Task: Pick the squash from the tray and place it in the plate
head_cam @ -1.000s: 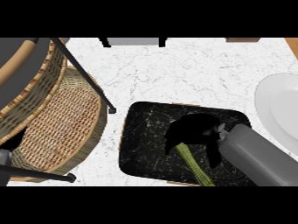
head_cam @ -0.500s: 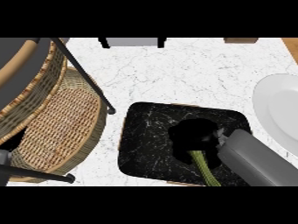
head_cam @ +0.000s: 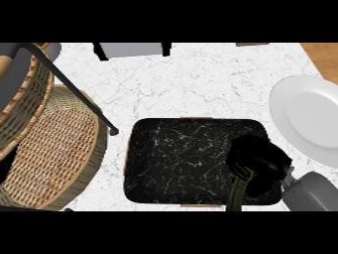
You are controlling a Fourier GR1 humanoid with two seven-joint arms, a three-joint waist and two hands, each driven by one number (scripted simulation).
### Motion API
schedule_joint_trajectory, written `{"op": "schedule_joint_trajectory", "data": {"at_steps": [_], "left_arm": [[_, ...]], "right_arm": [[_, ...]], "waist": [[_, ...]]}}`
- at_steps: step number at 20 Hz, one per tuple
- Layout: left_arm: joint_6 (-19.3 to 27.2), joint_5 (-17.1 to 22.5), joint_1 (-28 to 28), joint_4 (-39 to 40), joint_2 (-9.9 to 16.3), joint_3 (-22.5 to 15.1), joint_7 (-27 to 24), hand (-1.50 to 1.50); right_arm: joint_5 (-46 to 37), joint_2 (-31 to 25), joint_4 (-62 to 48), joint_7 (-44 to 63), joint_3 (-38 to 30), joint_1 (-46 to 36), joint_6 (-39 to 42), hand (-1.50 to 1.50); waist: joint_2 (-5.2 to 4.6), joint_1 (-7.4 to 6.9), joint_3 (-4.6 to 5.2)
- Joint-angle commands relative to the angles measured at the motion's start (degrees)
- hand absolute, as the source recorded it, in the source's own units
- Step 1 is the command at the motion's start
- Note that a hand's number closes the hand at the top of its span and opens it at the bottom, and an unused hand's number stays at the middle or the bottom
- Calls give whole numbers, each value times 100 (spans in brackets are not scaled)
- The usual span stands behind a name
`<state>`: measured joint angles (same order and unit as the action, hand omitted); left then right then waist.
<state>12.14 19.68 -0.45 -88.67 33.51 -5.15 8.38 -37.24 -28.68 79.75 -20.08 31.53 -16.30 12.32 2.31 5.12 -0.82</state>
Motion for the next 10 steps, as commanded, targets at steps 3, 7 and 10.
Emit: {"op": "schedule_joint_trajectory", "data": {"at_steps": [3,7,10], "left_arm": [[138,101,-1,129,-407,-101,-37,0],[256,103,13,35,-427,-164,64,0],[132,65,85,3,-420,-201,-199,0]], "right_arm": [[82,-79,1361,697,-975,923,-1418,150],[132,-162,2155,861,-1747,1383,-2245,150],[86,-102,2825,1368,-2118,1902,-2568,150]], "waist": [[-110,183,93],[-129,204,86],[-152,19,93]]}}
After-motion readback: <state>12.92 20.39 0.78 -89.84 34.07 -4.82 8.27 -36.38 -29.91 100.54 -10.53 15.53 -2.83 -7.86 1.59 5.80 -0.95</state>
